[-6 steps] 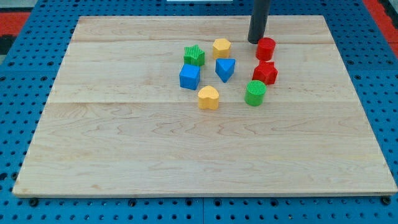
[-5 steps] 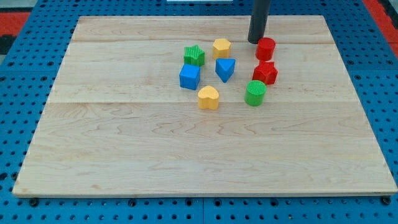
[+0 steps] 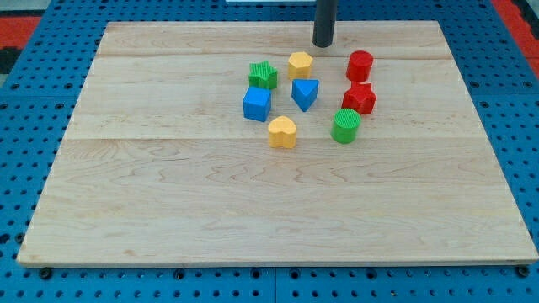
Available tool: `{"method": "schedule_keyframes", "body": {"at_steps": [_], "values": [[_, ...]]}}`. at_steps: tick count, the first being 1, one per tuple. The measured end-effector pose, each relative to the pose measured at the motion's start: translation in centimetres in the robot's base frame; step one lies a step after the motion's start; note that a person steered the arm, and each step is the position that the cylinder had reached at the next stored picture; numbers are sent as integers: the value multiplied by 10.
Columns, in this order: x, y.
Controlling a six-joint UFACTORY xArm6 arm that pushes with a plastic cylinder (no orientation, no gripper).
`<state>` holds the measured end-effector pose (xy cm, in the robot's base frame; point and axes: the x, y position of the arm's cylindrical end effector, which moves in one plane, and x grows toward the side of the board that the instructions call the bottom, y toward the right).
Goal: Slide the yellow hexagon closer to the blue triangle
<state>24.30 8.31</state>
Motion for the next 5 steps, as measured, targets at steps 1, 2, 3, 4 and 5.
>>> {"method": "schedule_keyframes", "body": {"at_steps": [1,2,3,4,5], "values": [[0,-3],[3,-15],[17,-26],[31,-25],[53,-21]]}}
